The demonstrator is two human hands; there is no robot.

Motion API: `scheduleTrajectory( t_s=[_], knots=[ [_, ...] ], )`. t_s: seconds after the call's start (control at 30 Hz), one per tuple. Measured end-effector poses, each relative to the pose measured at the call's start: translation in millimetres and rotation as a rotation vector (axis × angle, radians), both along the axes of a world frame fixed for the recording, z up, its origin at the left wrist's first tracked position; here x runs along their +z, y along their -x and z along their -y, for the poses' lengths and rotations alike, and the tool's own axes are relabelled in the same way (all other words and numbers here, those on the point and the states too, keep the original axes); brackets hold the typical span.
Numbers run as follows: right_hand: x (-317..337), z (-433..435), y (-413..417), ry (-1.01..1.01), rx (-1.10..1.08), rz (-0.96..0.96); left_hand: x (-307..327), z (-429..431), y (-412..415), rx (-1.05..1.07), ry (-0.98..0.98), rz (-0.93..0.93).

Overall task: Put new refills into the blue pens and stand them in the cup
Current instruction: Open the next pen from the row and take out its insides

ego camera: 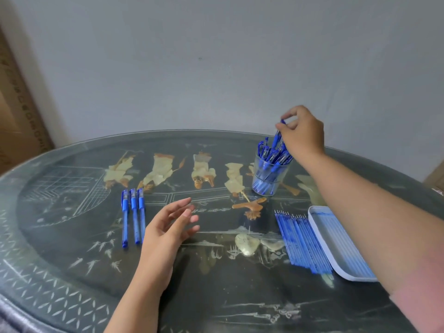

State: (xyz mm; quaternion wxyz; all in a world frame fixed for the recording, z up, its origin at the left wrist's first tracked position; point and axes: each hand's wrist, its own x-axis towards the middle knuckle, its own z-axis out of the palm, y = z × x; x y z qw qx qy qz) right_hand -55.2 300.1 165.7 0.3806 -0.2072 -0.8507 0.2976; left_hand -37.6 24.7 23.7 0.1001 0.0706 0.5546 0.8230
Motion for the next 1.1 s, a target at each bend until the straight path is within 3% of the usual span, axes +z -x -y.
scheduleTrajectory(
  t_s=[0.2, 0.47, 0.67, 0.77, 0.97, 1.1],
  knots=[
    [-15.3, -6.6, 1.1, -0.095, -0.046, 0.244, 0.2, 0.7, -1.3, 0.004, 0.02, -0.006],
    [-12.0, -5.4, -1.9, -0.08, -0.025, 0.28, 3.5, -1.2, -3.9, 0.004, 0.023, -0.008],
    [-15.7, 16.4, -19.1, -0.256, -0.041, 0.003, 19.0, 9.4, -12.7, 0.022, -0.024, -0.033],
    [-31.4, 69.4, -27.2, -0.283, 0.04, -0.15, 23.9, 34.6, -7.2, 0.155, -0.047, -0.047],
    [-96.3, 175.9, -28.8, -0.083, 0.344, 0.17, 10.3, 95.0, 7.6, 0.488, -0.1, -0.012],
    [-121.6, 222.2, -20.1, 0.014, 0.386, 0.336, 5.6, 101.9, 10.6, 0.546, -0.158, 0.026]
  ],
)
